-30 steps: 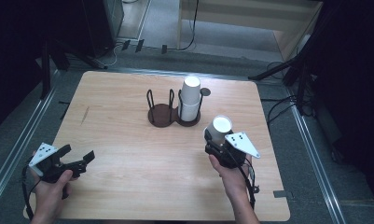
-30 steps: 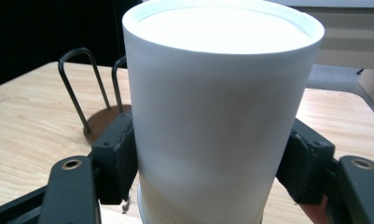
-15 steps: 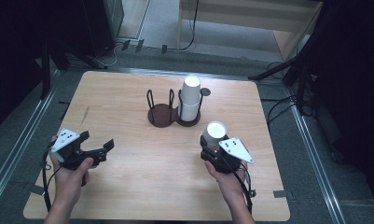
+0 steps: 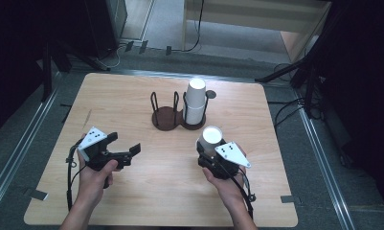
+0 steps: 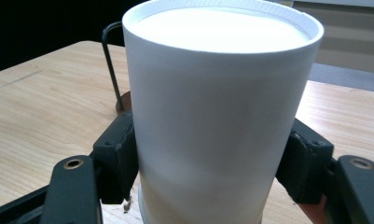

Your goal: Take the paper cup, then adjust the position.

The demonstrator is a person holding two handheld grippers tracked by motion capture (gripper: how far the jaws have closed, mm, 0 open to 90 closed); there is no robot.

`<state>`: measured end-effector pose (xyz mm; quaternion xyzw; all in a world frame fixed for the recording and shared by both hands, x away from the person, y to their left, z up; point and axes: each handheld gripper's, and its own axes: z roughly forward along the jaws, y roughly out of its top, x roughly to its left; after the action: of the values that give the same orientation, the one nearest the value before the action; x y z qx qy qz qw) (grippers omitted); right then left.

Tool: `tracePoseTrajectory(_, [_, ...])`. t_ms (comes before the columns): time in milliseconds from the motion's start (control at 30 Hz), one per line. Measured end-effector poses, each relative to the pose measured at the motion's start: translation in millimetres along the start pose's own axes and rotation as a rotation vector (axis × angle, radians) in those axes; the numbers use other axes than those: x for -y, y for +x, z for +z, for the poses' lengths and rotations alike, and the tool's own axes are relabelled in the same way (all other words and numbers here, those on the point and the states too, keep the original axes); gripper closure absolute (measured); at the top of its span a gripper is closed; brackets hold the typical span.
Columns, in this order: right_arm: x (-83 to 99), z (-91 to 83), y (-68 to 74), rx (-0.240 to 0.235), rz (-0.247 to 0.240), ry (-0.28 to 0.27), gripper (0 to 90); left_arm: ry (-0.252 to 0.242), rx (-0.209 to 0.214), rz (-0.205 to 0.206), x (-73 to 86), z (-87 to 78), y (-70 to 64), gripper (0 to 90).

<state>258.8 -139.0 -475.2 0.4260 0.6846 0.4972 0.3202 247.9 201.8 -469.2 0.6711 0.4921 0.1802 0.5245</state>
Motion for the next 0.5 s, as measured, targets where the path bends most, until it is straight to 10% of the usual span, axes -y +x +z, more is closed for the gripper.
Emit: tracePoseTrajectory(500, [4.5, 2.5, 23.5, -0.023, -0.031, 0.017, 32.2, 0.030, 0.084, 0.070, -2.0, 9.9, -32.3, 0.0])
